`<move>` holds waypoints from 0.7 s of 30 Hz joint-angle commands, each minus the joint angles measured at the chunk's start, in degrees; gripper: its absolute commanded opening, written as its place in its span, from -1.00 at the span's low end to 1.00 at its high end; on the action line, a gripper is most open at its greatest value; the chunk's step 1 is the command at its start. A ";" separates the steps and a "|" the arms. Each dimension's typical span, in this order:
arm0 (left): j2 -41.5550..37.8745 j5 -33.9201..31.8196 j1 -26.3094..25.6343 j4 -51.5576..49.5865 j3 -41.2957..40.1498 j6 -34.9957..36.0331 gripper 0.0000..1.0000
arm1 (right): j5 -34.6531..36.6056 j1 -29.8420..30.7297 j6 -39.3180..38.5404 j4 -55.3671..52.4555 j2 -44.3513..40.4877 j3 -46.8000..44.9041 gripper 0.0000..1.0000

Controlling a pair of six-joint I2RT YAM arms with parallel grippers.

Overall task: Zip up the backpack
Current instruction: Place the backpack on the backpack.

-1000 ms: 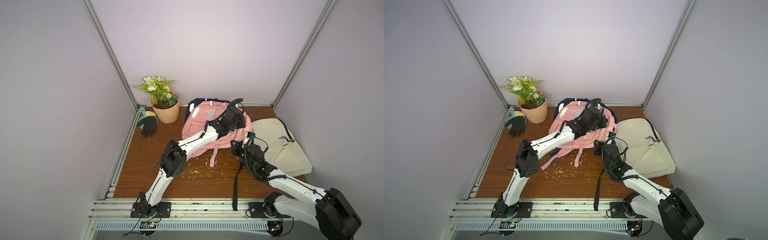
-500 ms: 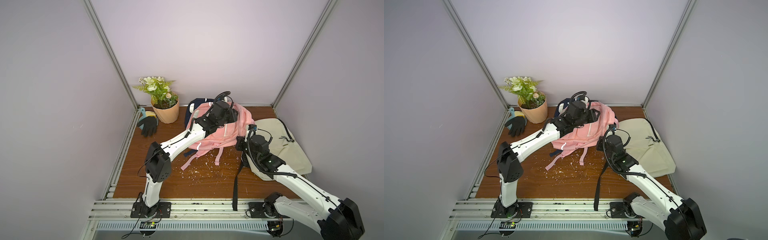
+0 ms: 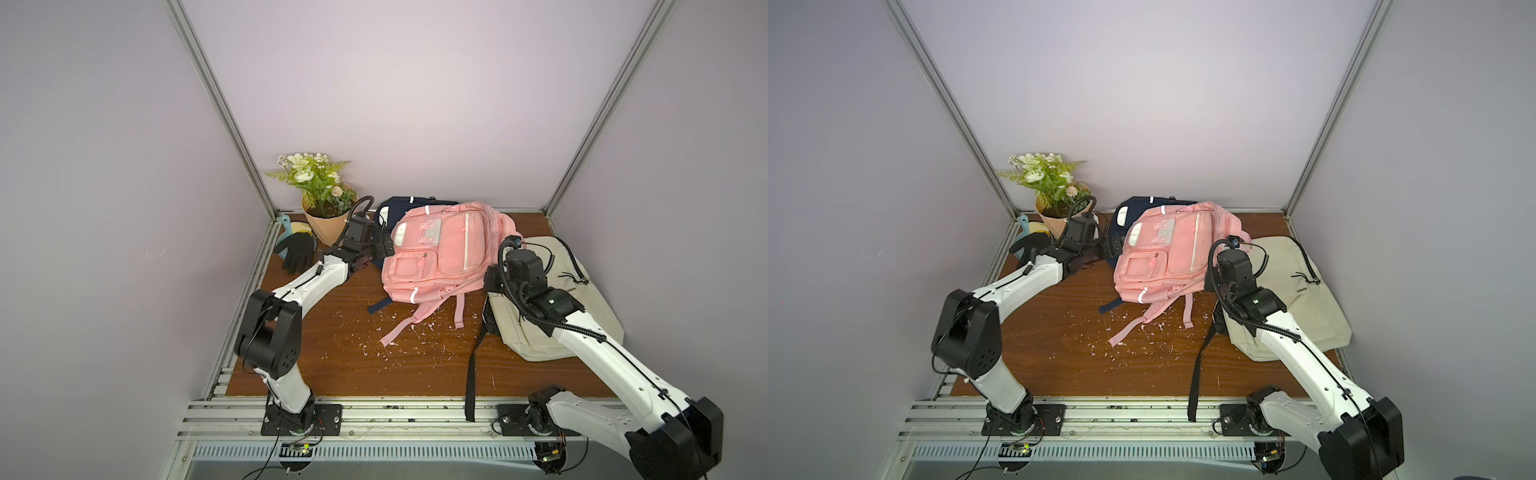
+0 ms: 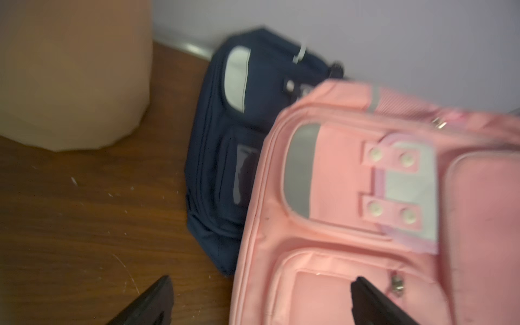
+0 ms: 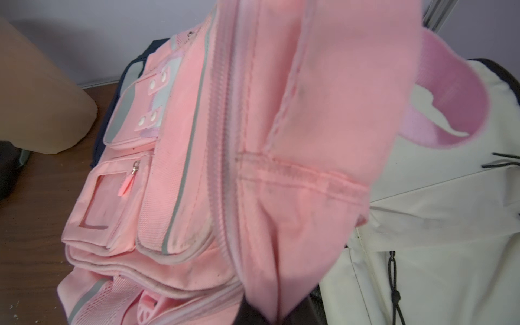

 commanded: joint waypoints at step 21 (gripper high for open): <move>-6.49 -8.10 -28.74 13.40 -8.51 -5.54 -1.00 | 12.34 -10.17 0.62 -2.50 19.08 27.27 -1.00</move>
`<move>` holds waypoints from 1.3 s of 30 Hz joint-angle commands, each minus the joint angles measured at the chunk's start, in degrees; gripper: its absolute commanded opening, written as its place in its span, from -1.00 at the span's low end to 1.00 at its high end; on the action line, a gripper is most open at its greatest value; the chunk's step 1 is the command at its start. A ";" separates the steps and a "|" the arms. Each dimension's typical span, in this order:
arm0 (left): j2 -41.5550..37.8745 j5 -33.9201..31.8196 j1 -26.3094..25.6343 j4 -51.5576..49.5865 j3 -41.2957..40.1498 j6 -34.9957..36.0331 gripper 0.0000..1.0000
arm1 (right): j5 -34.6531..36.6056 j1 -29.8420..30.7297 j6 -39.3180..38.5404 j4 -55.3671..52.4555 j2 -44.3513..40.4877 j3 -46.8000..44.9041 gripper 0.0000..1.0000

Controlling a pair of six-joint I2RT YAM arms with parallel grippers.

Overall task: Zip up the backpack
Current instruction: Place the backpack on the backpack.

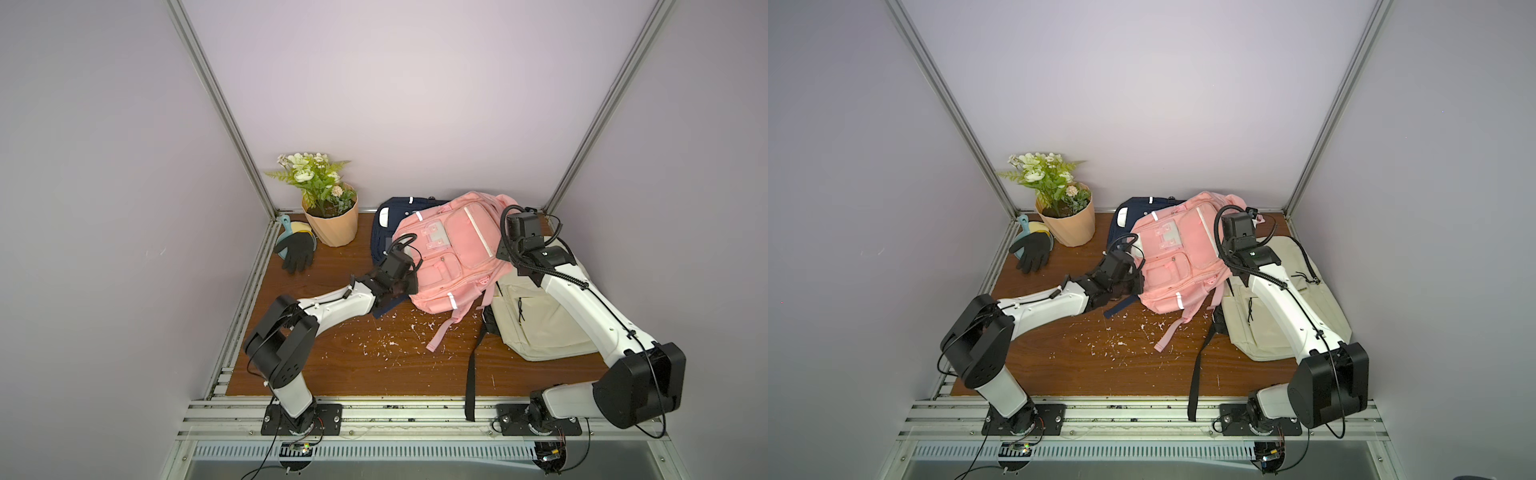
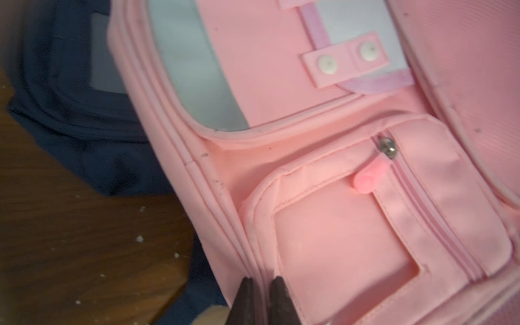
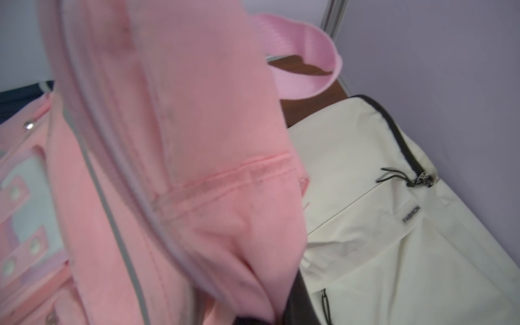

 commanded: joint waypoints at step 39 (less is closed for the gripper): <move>-8.24 -6.71 -4.35 2.82 -4.63 -4.01 0.89 | -15.43 5.06 1.21 8.10 3.44 -1.28 0.39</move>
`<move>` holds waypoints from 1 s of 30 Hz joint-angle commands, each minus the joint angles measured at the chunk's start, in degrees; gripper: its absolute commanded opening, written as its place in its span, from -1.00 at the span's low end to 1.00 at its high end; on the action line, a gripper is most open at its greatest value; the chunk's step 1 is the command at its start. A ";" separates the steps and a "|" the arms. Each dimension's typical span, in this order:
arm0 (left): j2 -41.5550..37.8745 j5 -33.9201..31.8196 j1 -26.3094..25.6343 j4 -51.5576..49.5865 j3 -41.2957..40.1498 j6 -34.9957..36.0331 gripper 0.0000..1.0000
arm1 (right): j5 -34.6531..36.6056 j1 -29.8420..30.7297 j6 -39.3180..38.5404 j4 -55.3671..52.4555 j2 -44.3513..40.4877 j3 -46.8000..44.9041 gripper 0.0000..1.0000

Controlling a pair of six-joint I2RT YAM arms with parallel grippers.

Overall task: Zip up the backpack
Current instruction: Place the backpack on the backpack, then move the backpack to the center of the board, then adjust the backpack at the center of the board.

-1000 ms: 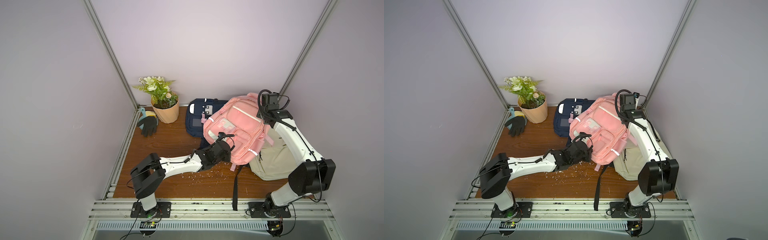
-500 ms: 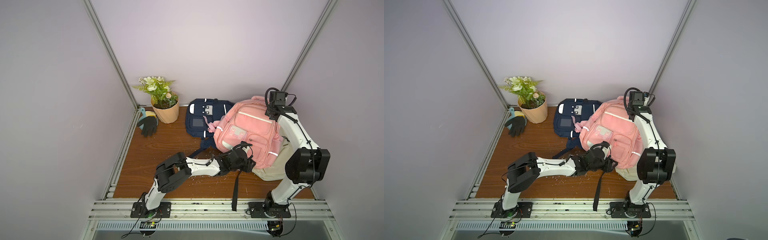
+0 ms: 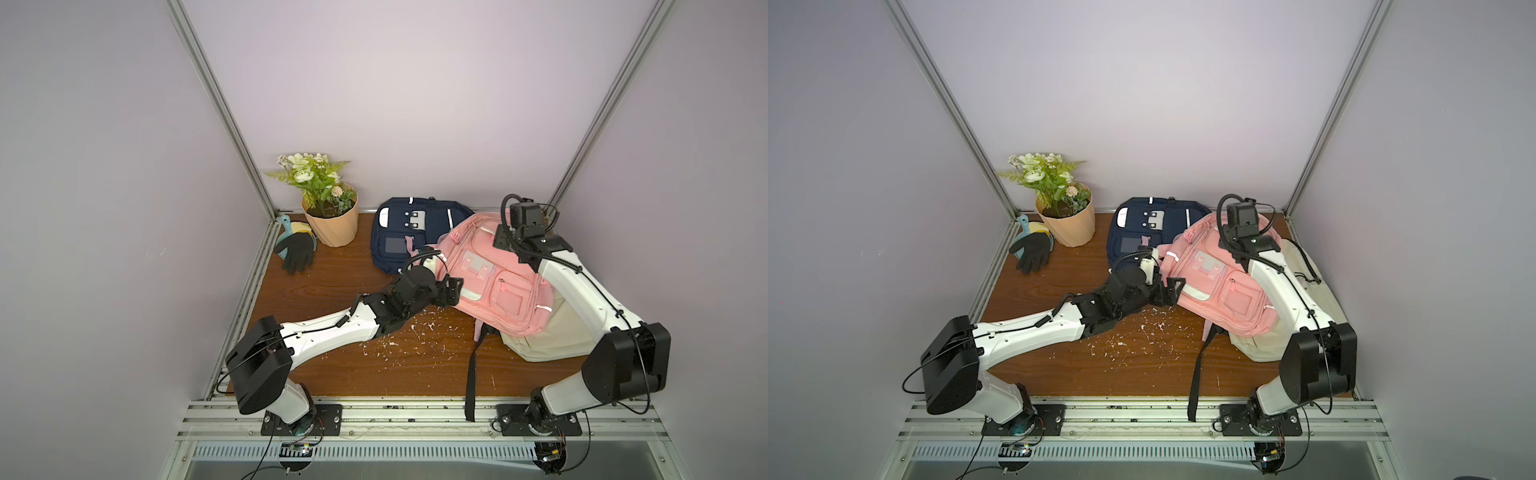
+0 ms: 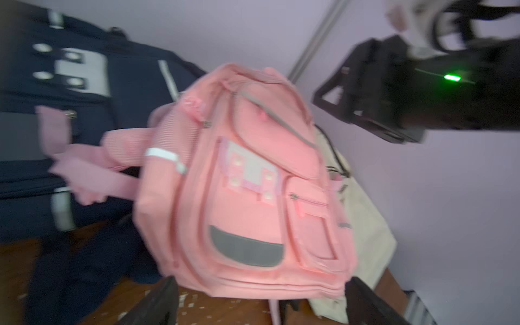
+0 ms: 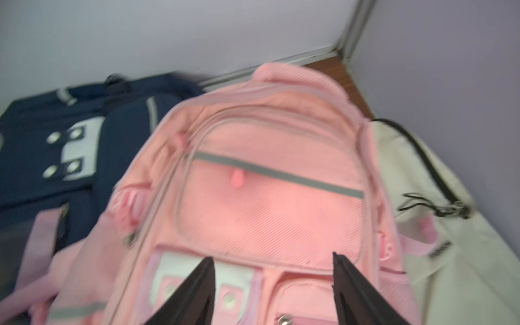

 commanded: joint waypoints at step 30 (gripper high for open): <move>28.52 1.25 24.23 -14.87 16.69 -6.21 0.71 | 13.74 20.51 11.88 3.08 7.57 -13.39 0.61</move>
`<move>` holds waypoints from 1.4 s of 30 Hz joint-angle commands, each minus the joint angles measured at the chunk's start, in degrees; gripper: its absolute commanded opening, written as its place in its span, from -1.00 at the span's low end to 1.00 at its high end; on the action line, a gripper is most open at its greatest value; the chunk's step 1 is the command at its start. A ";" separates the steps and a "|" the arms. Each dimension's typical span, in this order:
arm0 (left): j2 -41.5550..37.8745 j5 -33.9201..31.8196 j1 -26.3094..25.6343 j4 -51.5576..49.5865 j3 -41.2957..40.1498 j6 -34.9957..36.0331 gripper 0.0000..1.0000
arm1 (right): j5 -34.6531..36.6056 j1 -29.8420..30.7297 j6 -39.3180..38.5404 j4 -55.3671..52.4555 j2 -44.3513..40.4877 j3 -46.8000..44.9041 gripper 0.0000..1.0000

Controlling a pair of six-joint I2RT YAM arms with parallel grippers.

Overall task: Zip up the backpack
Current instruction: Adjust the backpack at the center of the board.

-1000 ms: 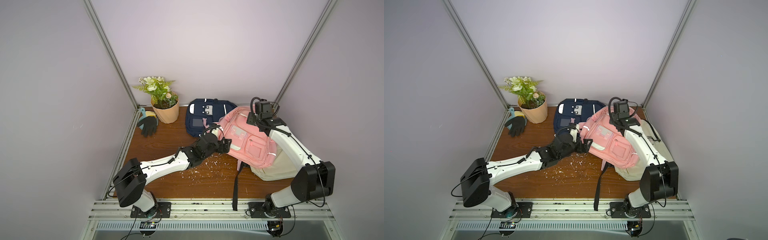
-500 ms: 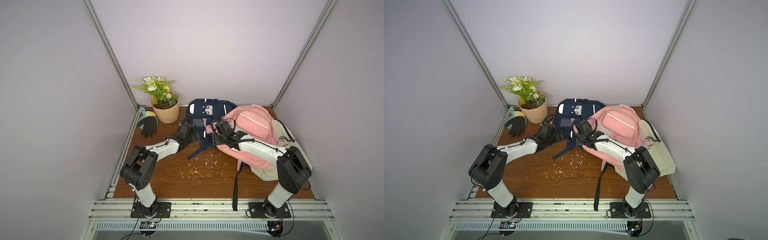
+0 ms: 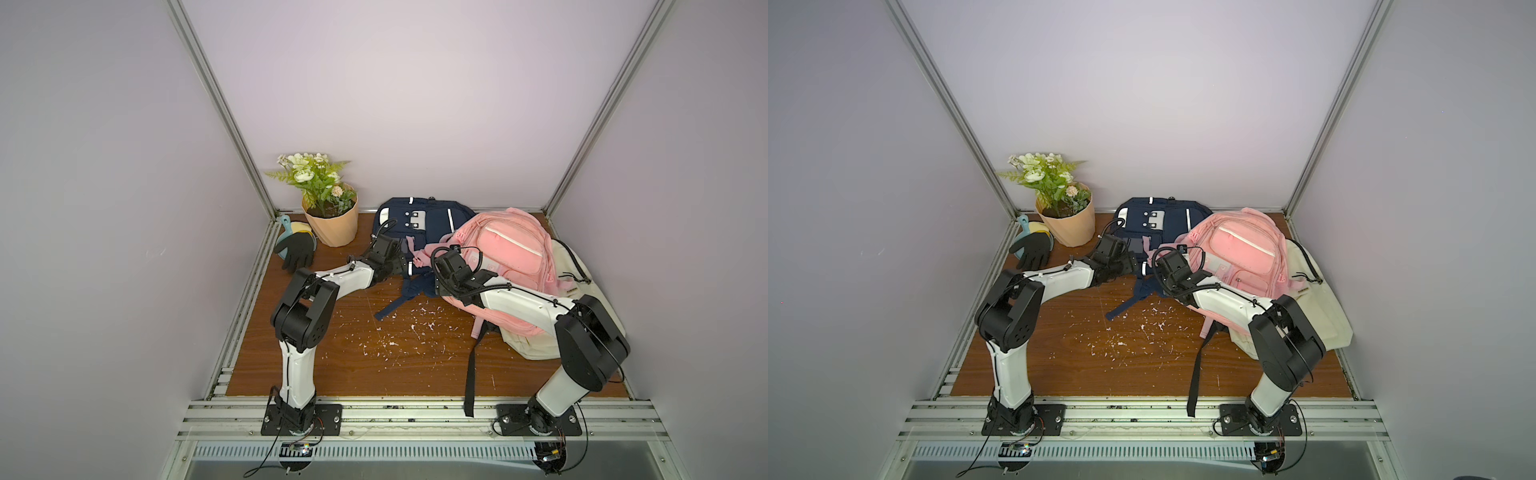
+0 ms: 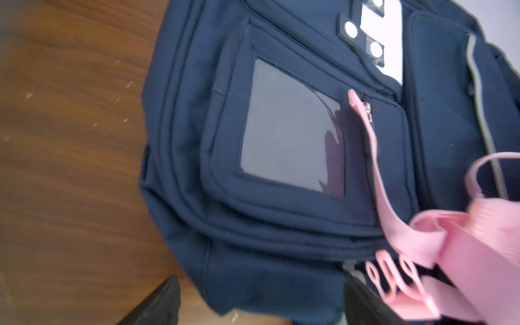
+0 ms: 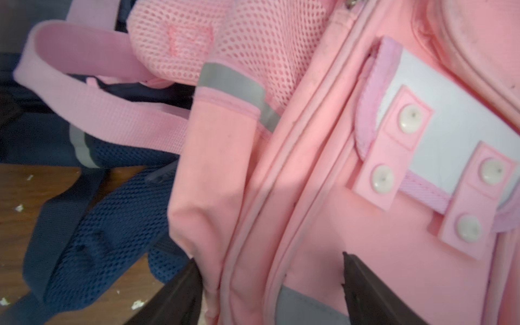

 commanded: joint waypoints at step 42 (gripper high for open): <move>-51.33 -17.92 2.34 -12.76 -47.54 -5.44 -0.92 | -4.56 1.33 -6.14 6.26 -16.29 -9.76 0.68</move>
